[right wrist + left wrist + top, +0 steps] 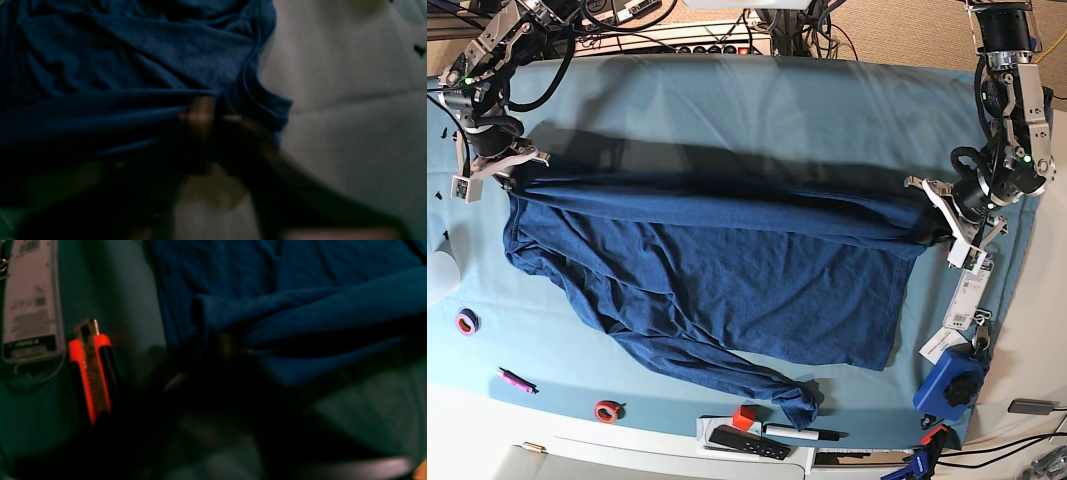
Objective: Layout the t-shirt on the table in an organized manner, then fold the t-shirt properly
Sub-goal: 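Lift the collar edge with both grippers and lay it over the shirt, then release the shirt and regrasp the collar corners with both grippers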
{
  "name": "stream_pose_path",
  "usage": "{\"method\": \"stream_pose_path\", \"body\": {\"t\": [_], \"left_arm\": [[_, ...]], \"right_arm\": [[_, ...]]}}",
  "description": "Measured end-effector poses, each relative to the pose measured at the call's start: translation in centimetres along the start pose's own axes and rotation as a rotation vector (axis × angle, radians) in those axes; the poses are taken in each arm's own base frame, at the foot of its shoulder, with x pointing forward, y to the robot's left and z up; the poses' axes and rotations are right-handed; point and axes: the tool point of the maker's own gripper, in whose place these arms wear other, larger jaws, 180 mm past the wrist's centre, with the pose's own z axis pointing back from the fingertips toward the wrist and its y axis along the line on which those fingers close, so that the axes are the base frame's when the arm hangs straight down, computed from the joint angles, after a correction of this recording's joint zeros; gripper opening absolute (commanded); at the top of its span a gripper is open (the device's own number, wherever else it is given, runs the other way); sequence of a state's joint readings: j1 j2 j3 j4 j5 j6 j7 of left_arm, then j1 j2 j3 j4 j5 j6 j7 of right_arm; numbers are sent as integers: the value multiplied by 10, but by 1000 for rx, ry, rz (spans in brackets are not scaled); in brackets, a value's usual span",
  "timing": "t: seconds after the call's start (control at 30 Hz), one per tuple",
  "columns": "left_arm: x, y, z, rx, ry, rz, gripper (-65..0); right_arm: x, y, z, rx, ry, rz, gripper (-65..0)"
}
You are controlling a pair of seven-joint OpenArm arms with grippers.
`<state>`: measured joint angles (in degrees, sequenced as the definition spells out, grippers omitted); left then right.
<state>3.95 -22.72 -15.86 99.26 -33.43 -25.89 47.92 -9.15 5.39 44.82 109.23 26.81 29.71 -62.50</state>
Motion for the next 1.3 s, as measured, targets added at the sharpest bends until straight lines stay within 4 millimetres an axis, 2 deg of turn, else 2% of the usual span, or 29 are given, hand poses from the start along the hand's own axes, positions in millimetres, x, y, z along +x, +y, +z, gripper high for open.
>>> {"method": "stream_pose_path", "body": {"t": [0.03, 0.07, 0.27, 0.33, 0.4, 0.5, 0.6, 0.7, 0.77, 0.87, 0.93, 1.17, 1.23, 1.3], "left_arm": [[0, 1, 0, 5, 3, -3, -378], [-1, 2, 0, 11, 7, -9, -375], [2, 2, 0, 10, -14, -9, -375], [7, 10, 1, 52, -35, -49, -375], [14, 24, 5, 112, -65, -63, -375], [33, 55, 22, 190, -104, -76, -375], [56, 78, 41, 226, -170, -54, -375], [57, 89, 53, 245, -175, -24, -375], [54, 92, 56, 243, -158, -17, -375], [55, 90, 57, 230, -159, -31, -375], [56, 87, 56, 213, -167, -26, -375], [58, 84, 56, 195, -181, -12, -375], [58, 84, 56, 195, -181, -12, -375], [56, 84, 56, 194, -176, -10, -375]], "right_arm": [[0, -1, 0, -2, 1, -2, -364], [0, 0, 0, -2, 1, -2, -355], [6, 0, 0, -1, -32, -2, -355], [12, -5, 1, -28, -64, 17, -355], [18, -19, 3, -83, -85, 40, -355], [22, -51, 15, -193, -91, 16, -355], [19, -83, 31, -302, -108, -84, -355], [11, -108, 49, -372, -122, -207, -355], [9, -117, 59, -378, -152, -270, -355], [-3, -115, 65, -358, -180, -367, -355], [-15, -108, 59, -313, -178, -436, -355], [-77, -82, 6, -131, -48, -625, -350], [-74, -72, -4, -47, -81, -646, -297], [-69, -62, -11, 18, -86, -639, -275]]}}
